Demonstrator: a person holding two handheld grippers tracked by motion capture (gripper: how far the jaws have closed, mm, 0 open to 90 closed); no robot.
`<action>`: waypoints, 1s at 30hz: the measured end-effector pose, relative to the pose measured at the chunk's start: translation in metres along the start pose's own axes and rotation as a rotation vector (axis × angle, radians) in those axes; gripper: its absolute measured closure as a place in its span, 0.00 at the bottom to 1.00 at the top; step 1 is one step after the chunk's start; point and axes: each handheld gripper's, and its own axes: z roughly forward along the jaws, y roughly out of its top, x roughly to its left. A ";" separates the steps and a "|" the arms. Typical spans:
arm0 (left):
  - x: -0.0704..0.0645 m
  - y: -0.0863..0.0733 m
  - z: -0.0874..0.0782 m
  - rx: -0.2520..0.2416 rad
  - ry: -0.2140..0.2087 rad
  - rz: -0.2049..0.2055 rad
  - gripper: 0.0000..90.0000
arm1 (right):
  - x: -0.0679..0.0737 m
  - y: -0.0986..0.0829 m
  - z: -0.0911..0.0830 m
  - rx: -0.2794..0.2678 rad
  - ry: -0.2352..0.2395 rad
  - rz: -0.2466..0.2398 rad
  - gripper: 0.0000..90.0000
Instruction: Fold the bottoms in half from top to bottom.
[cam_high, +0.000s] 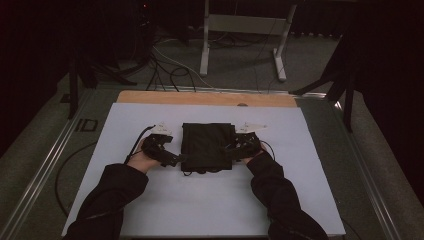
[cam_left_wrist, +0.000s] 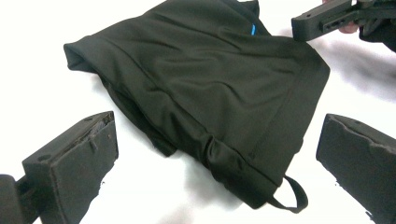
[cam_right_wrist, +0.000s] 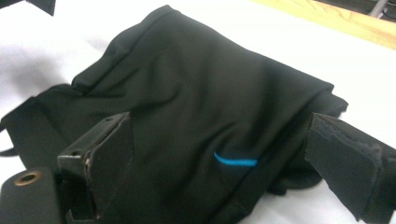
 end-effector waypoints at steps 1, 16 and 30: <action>0.000 -0.001 -0.001 0.005 0.003 0.007 0.00 | 0.000 -0.001 -0.001 0.001 0.000 -0.004 0.10; -0.006 -0.026 -0.017 0.015 0.012 0.038 0.00 | 0.003 -0.024 -0.018 0.018 -0.003 -0.030 0.10; -0.014 -0.050 -0.029 0.009 -0.004 0.028 0.00 | 0.011 -0.046 -0.033 0.032 0.009 -0.028 0.10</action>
